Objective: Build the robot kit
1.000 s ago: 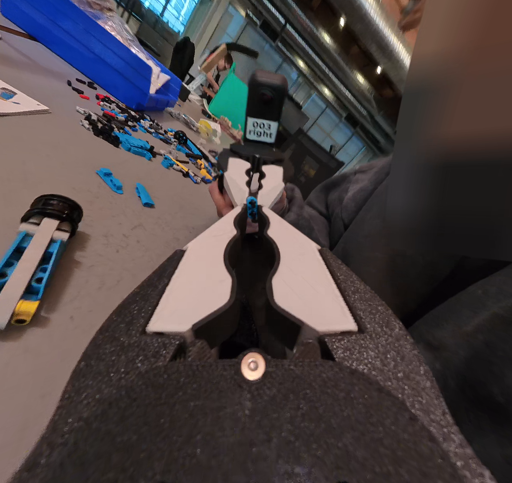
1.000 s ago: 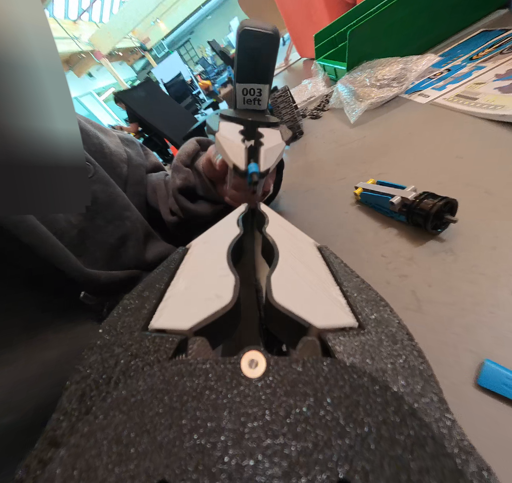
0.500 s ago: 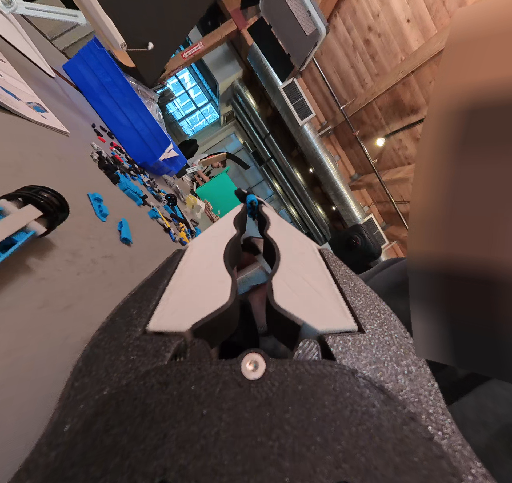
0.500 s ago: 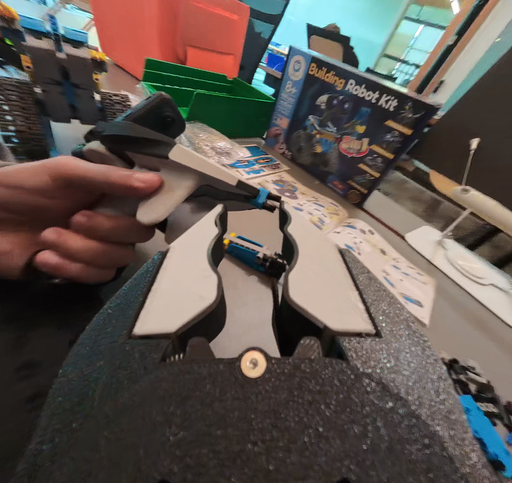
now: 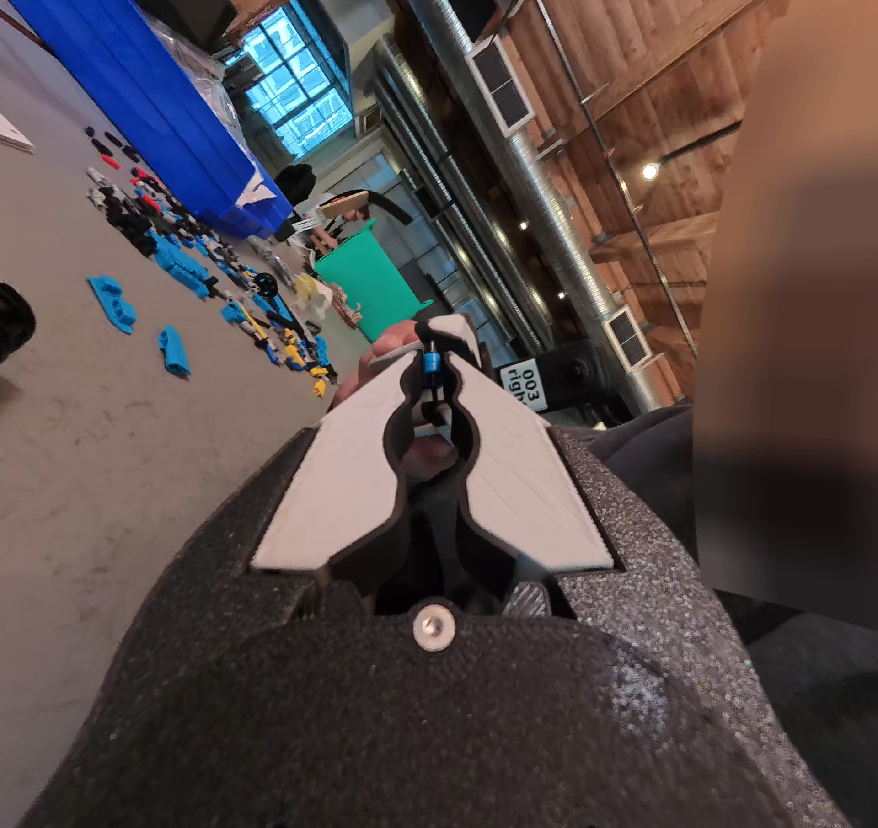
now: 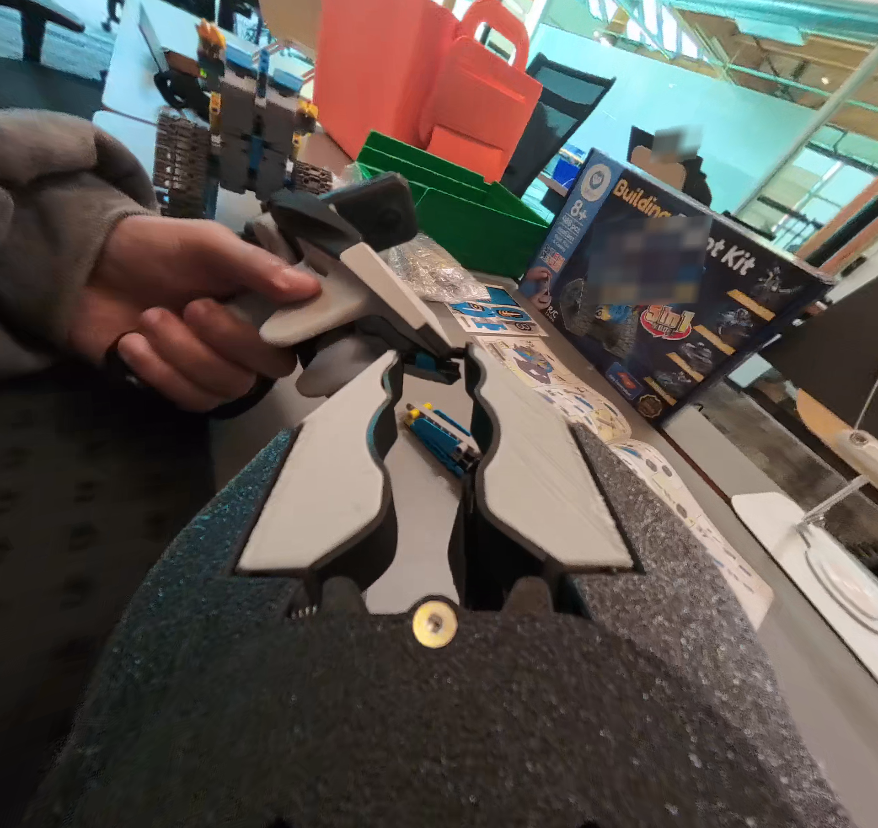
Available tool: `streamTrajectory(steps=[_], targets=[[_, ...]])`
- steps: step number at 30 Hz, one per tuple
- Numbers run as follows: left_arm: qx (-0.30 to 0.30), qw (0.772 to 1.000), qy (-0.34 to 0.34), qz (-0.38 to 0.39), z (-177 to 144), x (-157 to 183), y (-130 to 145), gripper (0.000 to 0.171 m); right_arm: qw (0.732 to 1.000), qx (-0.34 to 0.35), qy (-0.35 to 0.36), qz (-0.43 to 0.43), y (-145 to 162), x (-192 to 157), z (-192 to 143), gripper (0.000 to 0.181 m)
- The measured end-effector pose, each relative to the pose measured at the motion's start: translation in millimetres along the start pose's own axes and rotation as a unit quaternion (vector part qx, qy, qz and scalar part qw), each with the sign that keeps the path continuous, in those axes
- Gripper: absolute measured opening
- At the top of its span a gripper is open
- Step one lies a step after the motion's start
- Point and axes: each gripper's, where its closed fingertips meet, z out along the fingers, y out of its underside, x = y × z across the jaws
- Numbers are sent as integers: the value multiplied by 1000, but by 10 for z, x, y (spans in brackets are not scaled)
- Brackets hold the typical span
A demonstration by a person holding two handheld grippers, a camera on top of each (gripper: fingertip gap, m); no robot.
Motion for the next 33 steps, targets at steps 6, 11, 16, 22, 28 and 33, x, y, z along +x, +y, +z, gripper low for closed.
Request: streamTrajectory(steps=[6, 11, 16, 22, 28, 33], targets=[[-18, 1000, -12, 17, 17, -8, 32, 7, 1000, -2, -7, -8, 12, -4, -40, 25], [-13, 999, -15, 35, 17, 3, 21, 7, 1000, 8, 2, 0, -8, 34, -48, 25], [-8, 999, -10, 33, 6, 19, 5, 9, 1000, 10, 17, -13, -19, 52, -55, 26], [-7, 998, -27, 49, -19, -8, -4, 6, 1000, 8, 13, 5, 3, 53, -49, 26], [-12, 997, -43, 70, -28, -30, 2, 5, 999, -4, 5, 36, 35, 19, -26, 24], [-17, 996, -56, 65, -37, -80, 8, 4, 1000, -23, 12, 17, 85, 8, -12, 24]])
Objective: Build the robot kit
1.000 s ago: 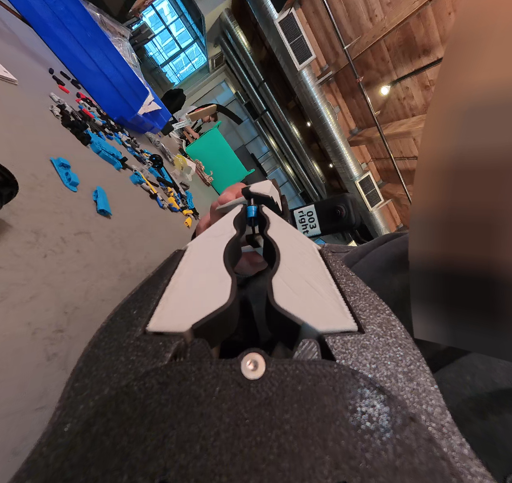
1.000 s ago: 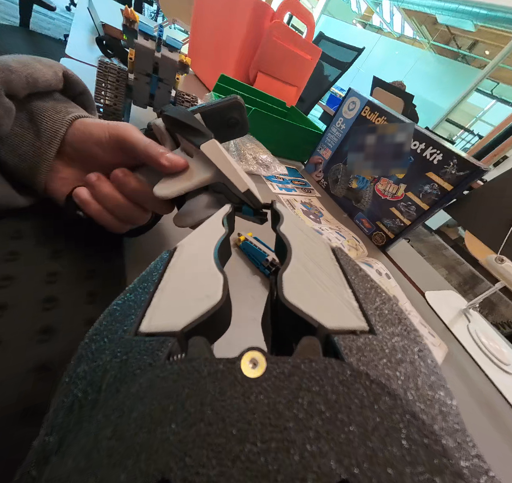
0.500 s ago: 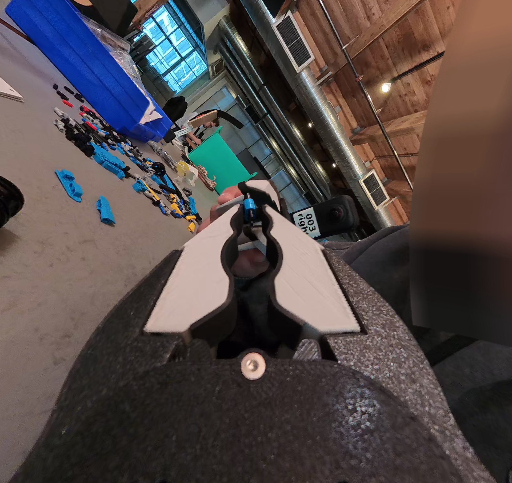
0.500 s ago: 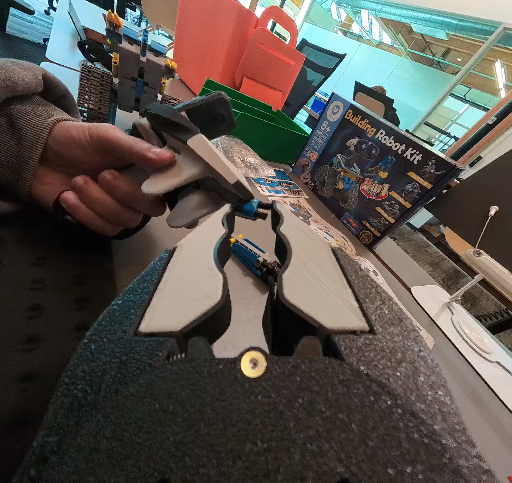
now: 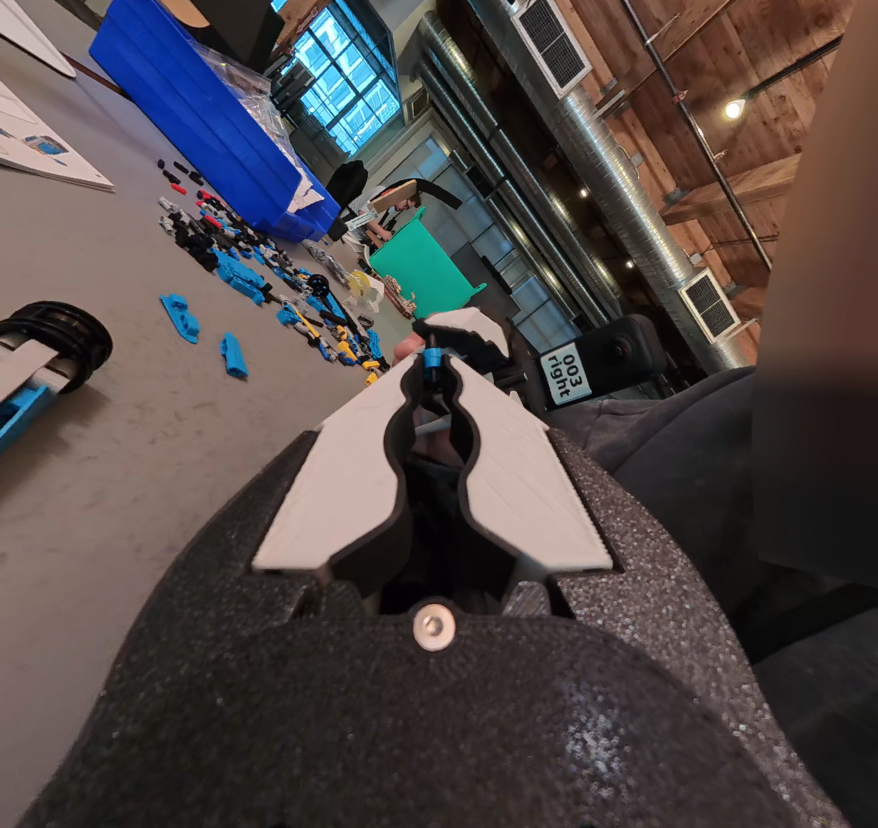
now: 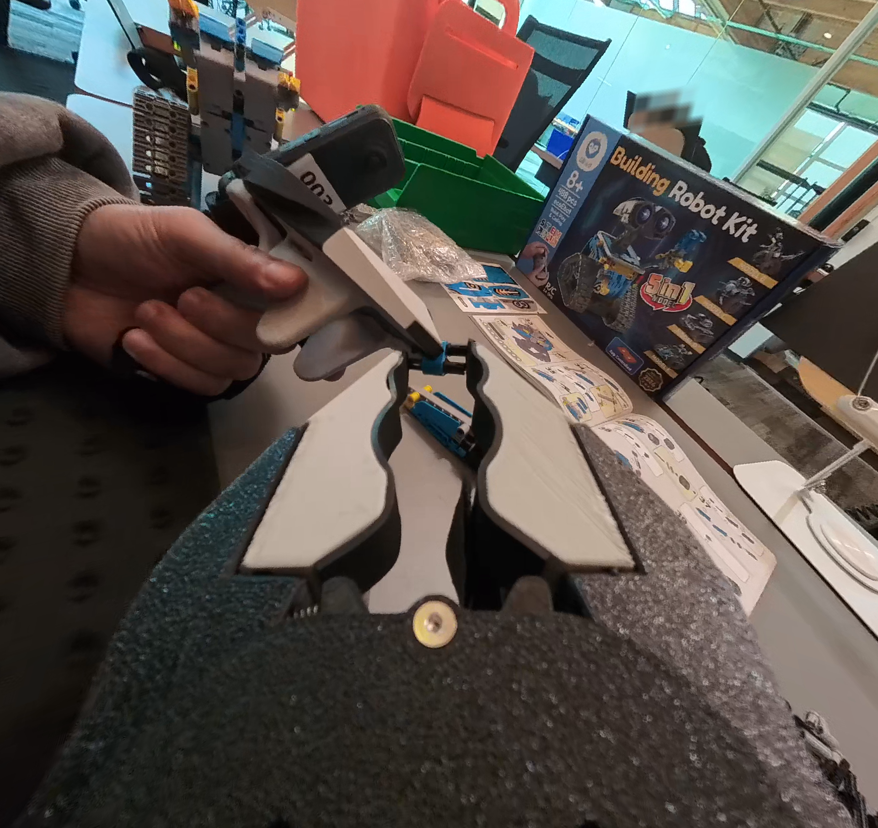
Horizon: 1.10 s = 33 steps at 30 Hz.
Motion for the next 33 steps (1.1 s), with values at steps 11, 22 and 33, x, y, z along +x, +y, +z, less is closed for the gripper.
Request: streamTrajectory(steps=[11, 22, 33], targets=[[-12, 999, -41, 6, 9, -112, 44, 2, 996, -52, 41, -64, 122, 0, 48, 24], [-15, 998, -65, 4, 24, -202, 39, 4, 998, -55, 18, -24, 181, 60, -7, 24], [-15, 998, -65, 7, 28, -203, 40, 6, 998, -44, -18, 47, 182, 61, -16, 23]])
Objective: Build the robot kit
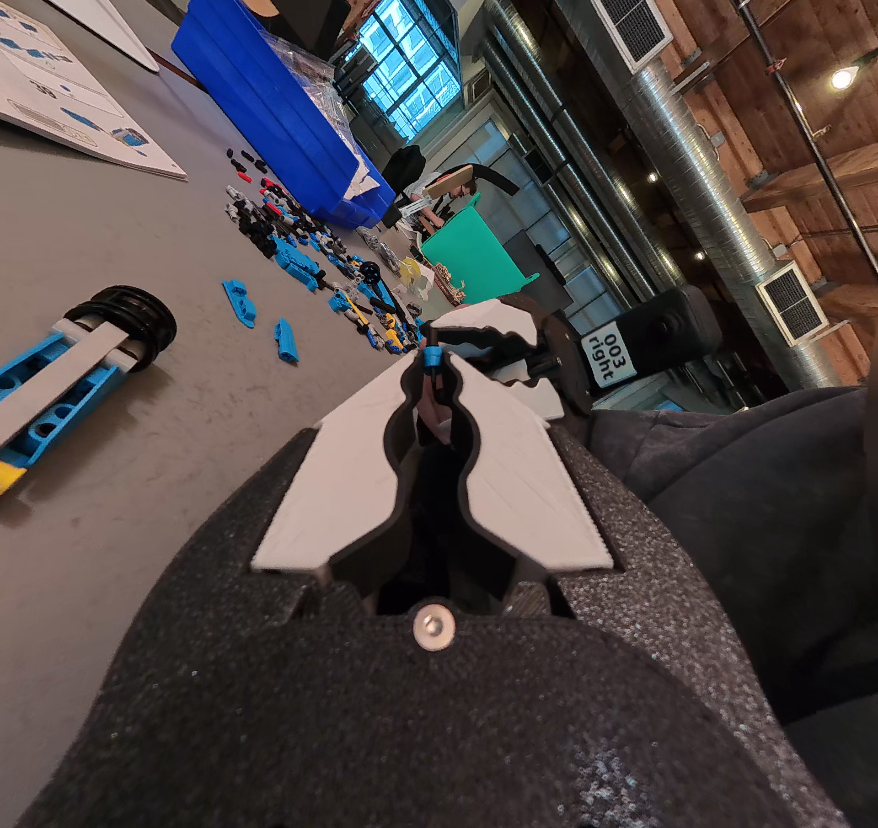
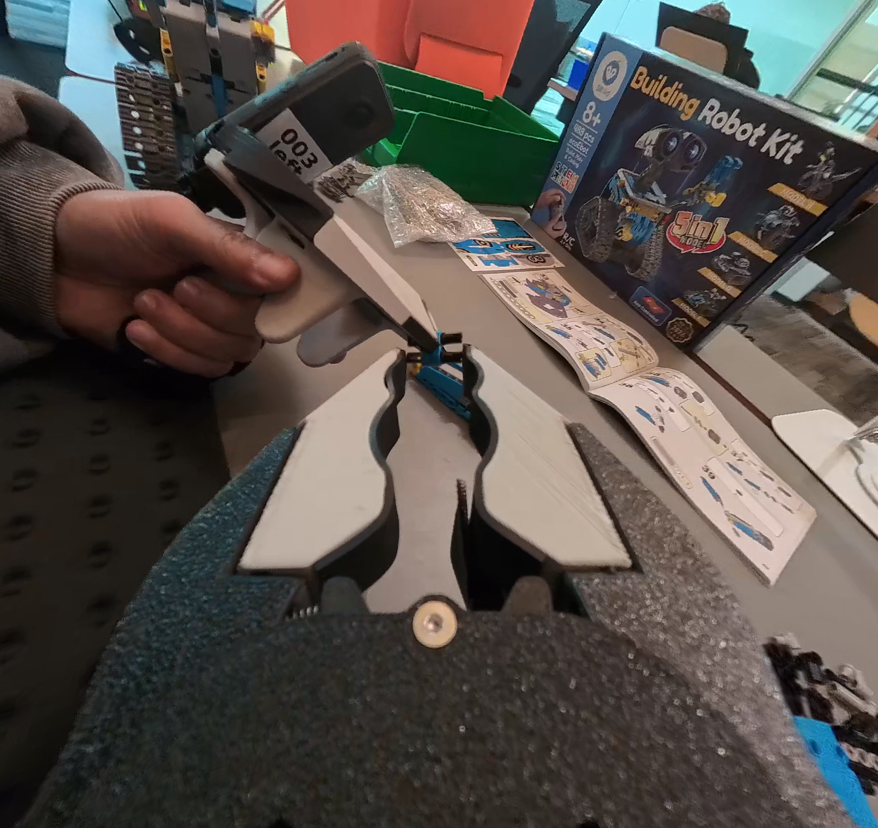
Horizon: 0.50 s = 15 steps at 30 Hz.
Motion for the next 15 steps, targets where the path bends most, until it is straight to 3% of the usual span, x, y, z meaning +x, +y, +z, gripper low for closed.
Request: streamTrajectory(steps=[15], targets=[[5, 999, 26, -35, -15, 17, -3, 5, 1000, -8, -2, -4, -26, -5, 12, 14]])
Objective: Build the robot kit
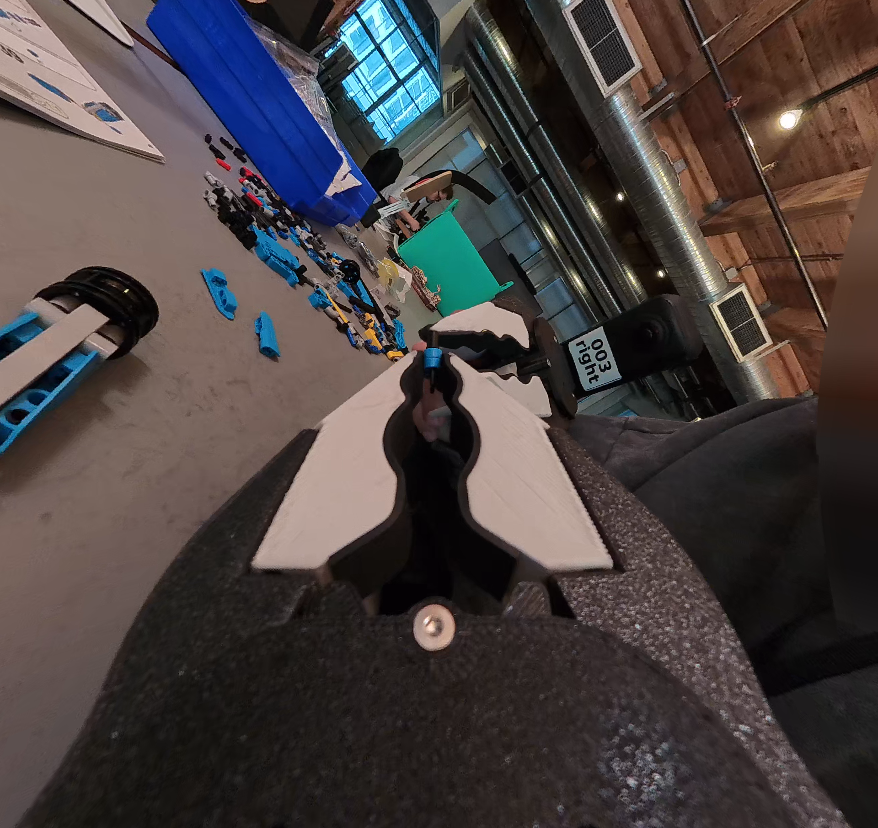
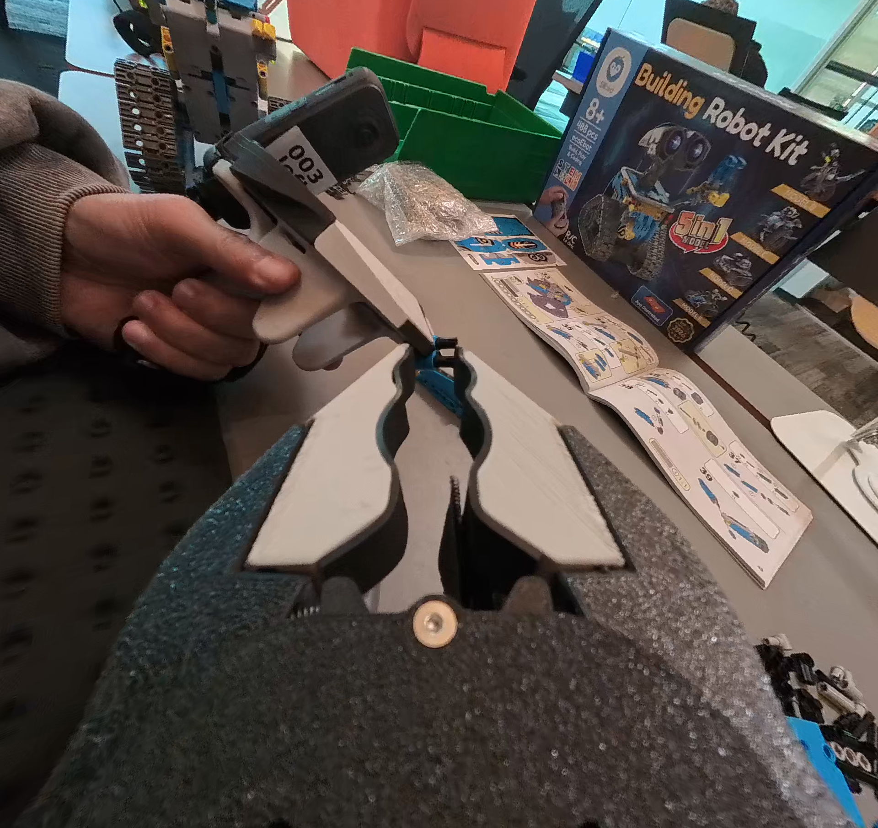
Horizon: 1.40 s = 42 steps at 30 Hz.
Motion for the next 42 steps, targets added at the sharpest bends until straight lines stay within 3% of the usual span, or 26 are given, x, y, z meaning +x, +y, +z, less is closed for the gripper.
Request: streamTrajectory(steps=[25, 31, 34, 42], targets=[[-10, 1000, -7, -23, 20, -71, 21, 5, 1000, -21, 5, -18, 78, 9, 17, 12], [5, 999, -2, -34, 12, -89, -35, 6, 999, 3, -9, 38, 56, 50, 55, 16], [29, 998, 2, -51, -38, -114, -114, 6, 999, 20, 16, 23, 38, 102, 12, 22], [44, 996, 44, -59, -70, 11, -165, 6, 998, 44, 4, 44, -8, 108, -19, 28]])
